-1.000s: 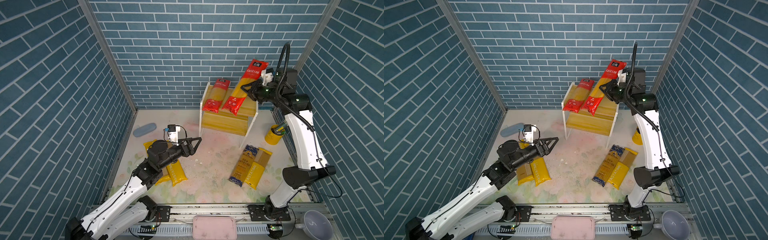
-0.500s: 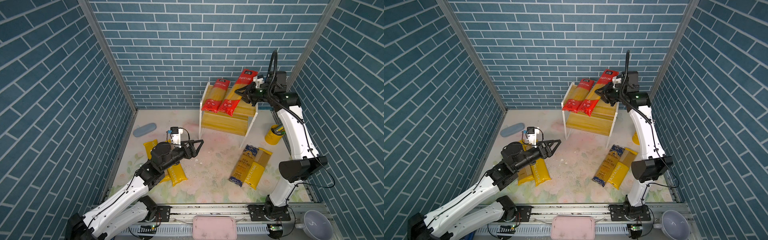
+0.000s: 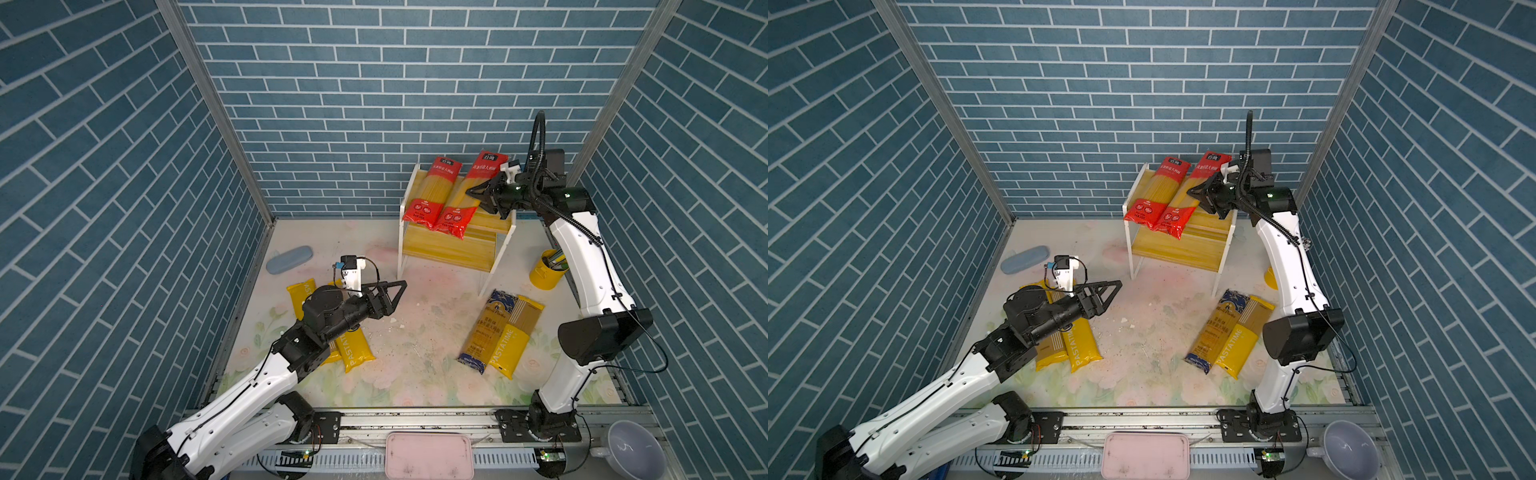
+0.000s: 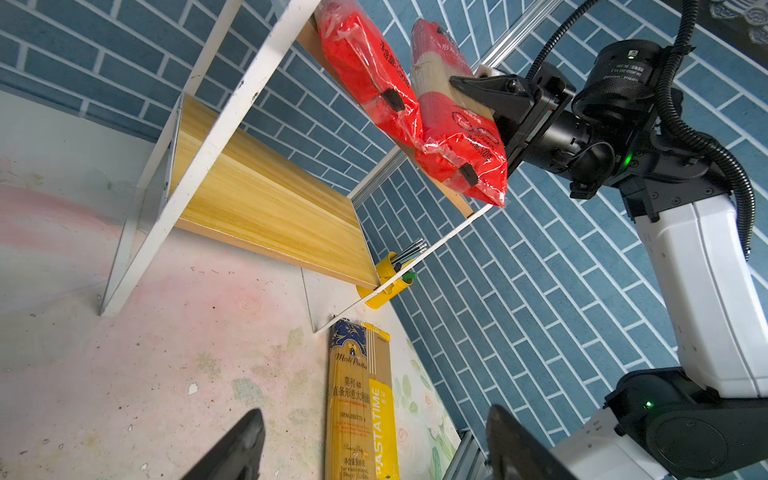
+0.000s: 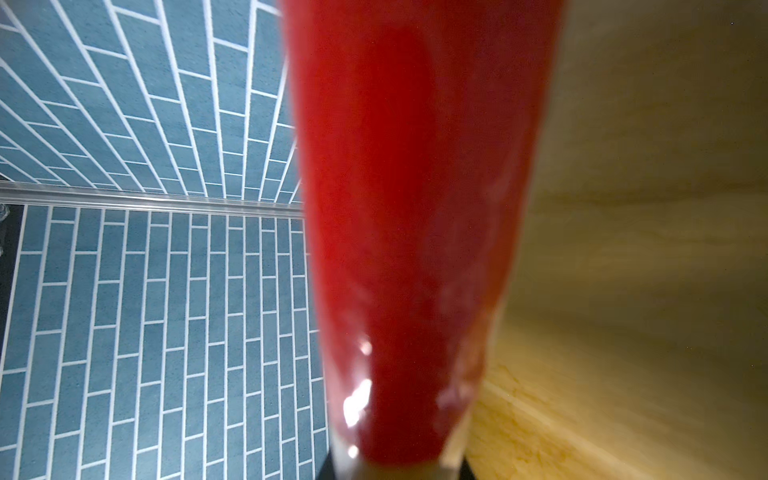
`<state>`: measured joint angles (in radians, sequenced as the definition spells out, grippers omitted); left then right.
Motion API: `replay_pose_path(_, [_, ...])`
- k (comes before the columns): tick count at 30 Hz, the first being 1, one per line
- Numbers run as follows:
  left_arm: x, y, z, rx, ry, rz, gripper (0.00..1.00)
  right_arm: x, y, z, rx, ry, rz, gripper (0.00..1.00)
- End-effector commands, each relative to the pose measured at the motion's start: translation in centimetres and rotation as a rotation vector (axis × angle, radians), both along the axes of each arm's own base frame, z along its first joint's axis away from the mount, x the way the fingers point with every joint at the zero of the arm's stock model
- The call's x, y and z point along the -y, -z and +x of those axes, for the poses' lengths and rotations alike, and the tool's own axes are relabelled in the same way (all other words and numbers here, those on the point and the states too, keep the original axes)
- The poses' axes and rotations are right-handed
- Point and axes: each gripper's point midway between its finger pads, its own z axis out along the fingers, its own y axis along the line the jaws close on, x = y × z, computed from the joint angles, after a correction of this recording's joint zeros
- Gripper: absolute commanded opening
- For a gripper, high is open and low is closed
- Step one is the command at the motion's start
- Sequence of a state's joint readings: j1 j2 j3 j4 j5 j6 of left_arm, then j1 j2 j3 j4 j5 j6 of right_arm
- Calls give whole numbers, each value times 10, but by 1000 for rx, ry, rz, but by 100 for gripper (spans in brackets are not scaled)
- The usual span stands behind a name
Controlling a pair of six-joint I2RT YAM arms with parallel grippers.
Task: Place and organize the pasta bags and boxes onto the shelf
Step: 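Lower the red bag upright beside the first red bag on the upper tier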
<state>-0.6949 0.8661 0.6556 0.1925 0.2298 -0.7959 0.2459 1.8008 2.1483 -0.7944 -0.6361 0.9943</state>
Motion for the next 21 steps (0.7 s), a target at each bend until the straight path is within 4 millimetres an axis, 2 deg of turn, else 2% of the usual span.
replay_pose_path(1, [3,0,-4,12,18,-6,84,0,-22,-1,121,-35,-11,0])
replay_pose_path(8, [0,2,-5,8,7,-4,84,0,-6,13,83,-30,-57,9])
replay_pose_path(16, [-2,0,-7,11,5,7,84,10,4,23,78,7,-155,26])
replay_pose_path(21, [-3,2,-8,6,-1,1,84,27,6,21,78,64,-252,33])
